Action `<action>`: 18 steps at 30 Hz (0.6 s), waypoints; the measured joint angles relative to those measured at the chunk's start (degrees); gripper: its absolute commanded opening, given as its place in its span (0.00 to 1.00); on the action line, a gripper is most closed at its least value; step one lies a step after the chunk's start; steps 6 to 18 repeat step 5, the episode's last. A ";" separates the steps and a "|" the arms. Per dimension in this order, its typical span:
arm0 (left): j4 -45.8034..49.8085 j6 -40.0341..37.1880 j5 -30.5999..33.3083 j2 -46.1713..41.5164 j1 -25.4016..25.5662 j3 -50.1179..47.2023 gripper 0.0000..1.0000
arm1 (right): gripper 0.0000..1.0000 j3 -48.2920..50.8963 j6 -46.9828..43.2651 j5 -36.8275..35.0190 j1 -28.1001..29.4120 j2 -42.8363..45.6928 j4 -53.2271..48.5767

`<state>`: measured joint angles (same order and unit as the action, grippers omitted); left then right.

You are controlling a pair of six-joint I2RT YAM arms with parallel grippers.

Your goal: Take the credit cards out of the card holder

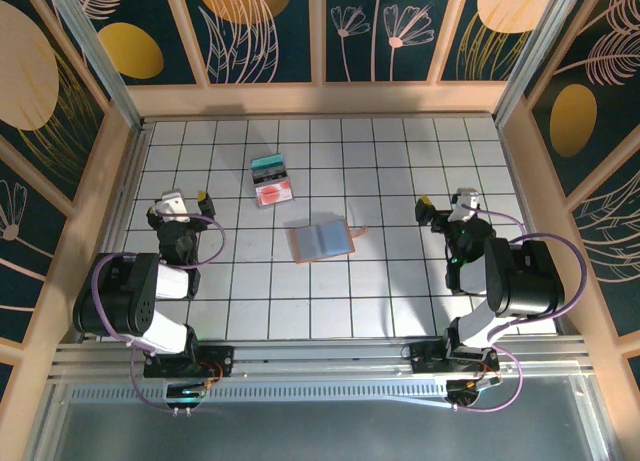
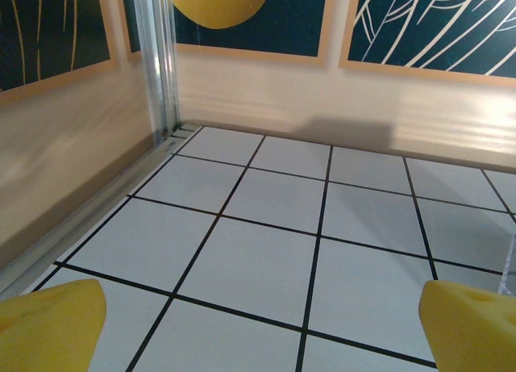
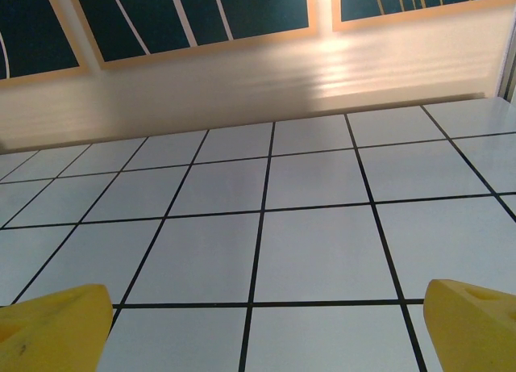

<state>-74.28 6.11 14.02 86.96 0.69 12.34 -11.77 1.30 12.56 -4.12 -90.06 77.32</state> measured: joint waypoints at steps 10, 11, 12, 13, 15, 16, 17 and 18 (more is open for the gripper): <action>0.00 0.00 0.00 0.00 0.00 0.00 0.99 | 0.99 0.00 -0.15 0.00 0.00 0.00 0.00; 0.00 0.00 0.00 0.00 0.00 0.00 0.99 | 0.99 0.00 -0.15 0.00 0.00 0.00 0.00; 0.00 0.00 0.00 0.00 0.00 0.00 0.99 | 0.99 0.00 -0.15 0.00 0.00 0.00 0.00; 0.00 0.00 0.00 0.00 0.00 0.00 0.99 | 0.99 0.00 -0.15 0.00 0.00 0.00 0.00; 0.00 0.00 0.00 0.00 0.00 0.00 0.99 | 0.99 0.00 -0.15 0.00 0.00 0.00 0.00; 0.00 0.00 0.00 0.00 0.00 0.00 0.99 | 0.99 0.00 -0.15 0.00 0.00 0.00 0.00; 0.00 0.00 0.00 0.00 0.00 0.00 0.99 | 0.99 0.00 -0.15 0.00 0.00 0.00 0.00; 0.00 0.00 0.00 0.00 0.00 0.00 0.99 | 0.99 0.00 -0.15 0.00 0.00 0.00 0.00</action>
